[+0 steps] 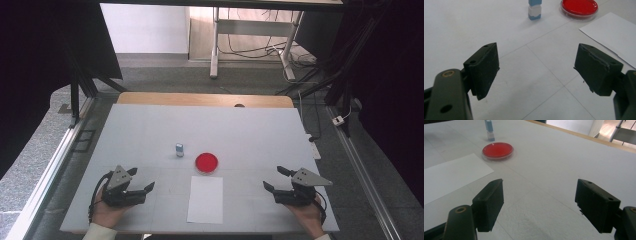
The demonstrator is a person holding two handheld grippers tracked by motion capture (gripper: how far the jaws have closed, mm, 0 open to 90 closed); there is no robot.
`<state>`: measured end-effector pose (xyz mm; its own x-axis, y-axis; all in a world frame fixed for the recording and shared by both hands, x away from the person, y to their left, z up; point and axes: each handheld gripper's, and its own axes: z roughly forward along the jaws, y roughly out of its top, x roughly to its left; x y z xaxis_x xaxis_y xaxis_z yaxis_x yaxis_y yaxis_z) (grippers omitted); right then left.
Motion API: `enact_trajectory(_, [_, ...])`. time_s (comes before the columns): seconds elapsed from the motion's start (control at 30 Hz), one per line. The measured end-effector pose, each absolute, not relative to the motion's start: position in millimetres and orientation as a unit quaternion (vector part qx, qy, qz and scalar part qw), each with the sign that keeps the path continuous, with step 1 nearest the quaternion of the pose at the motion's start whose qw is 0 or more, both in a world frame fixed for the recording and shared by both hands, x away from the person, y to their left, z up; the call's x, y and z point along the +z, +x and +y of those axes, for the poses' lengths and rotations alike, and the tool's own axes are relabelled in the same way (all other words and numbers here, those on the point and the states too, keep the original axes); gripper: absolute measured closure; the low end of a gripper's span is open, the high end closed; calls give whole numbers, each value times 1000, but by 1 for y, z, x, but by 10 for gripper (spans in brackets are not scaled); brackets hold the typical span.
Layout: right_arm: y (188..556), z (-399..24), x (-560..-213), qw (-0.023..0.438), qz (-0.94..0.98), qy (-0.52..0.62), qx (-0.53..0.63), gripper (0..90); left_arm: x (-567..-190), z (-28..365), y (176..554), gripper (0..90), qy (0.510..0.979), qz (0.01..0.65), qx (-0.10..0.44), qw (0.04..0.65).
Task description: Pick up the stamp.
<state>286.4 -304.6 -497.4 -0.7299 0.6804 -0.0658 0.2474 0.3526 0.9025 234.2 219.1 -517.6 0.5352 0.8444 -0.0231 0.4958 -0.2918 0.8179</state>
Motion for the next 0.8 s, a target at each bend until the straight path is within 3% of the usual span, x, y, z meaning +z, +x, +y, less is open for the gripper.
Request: enact_trajectory(0.8, [287, -299, -502, 222, 801, 290, 474, 230, -511, 204, 257, 217, 775, 431, 220, 407])
